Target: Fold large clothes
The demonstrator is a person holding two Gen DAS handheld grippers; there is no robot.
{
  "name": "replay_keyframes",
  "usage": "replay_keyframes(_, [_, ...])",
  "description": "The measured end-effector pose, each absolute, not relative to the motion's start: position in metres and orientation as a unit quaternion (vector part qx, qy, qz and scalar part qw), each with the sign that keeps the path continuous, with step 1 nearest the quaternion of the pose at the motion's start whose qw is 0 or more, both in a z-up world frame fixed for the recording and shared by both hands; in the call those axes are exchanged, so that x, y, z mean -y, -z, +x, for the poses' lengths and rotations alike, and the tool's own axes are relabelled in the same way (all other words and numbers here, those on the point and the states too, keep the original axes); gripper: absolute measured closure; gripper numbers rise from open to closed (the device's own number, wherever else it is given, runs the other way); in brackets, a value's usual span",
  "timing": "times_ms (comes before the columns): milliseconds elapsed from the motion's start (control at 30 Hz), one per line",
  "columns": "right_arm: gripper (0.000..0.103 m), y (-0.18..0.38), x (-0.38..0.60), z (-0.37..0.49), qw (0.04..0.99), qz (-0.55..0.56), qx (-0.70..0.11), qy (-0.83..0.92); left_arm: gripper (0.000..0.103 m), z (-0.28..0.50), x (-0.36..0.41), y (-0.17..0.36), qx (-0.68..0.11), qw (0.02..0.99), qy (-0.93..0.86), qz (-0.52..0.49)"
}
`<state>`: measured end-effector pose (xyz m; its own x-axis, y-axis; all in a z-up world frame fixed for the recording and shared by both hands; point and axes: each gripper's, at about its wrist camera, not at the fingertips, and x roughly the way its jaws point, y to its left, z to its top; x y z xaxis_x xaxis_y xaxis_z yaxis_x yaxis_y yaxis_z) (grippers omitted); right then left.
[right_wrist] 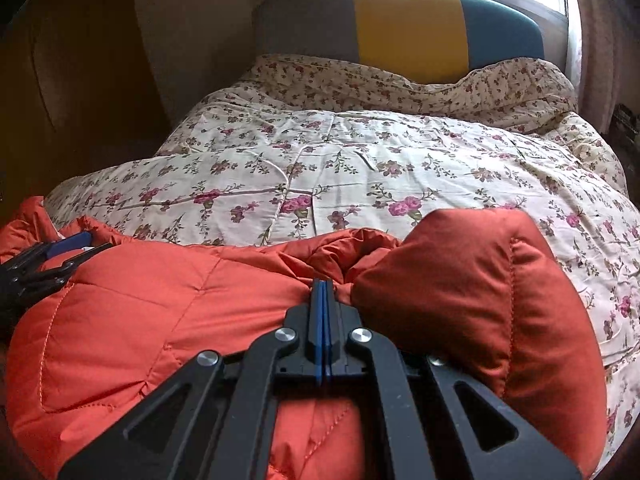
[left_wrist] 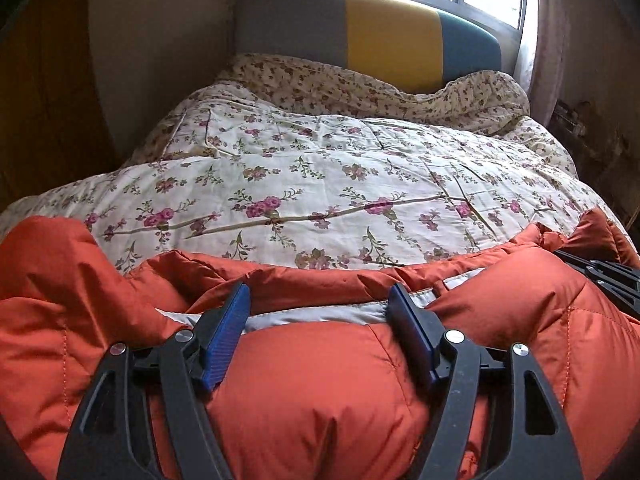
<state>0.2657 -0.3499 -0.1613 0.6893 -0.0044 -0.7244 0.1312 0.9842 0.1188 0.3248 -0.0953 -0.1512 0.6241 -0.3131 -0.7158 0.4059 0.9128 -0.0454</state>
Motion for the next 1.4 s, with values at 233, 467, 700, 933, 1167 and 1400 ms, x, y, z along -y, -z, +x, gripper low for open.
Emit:
replay_keyframes(233, [0.103, 0.161, 0.351, 0.265, 0.915, 0.084, -0.393, 0.034, 0.032, 0.324, 0.097, 0.152, -0.384, 0.900, 0.195, 0.068])
replay_keyframes(467, [0.069, 0.118, 0.364, 0.246, 0.931, 0.093, -0.354, 0.013, 0.032, 0.305, 0.091, 0.113, -0.376, 0.902, 0.192, 0.084])
replay_keyframes(700, [0.080, 0.116, 0.411, 0.251, 0.924, 0.105, -0.358, 0.078, 0.021, 0.321, 0.039, 0.082, -0.329, 0.937, 0.088, 0.073])
replay_keyframes(933, [0.080, 0.158, 0.430, 0.265, 0.905, 0.139, -0.394, 0.083, 0.018, 0.361, 0.021, 0.137, -0.394, 0.913, 0.070, 0.071])
replay_keyframes(1167, [0.080, 0.171, 0.428, 0.270, 0.903, 0.136, -0.398, 0.090, 0.015, 0.375, 0.010, 0.160, -0.417, 0.904, 0.092, 0.006])
replay_keyframes(1400, [0.077, 0.143, 0.415, 0.258, 0.912, 0.102, -0.384, 0.102, 0.015, 0.365, 0.009, 0.147, -0.423, 0.902, 0.084, 0.009])
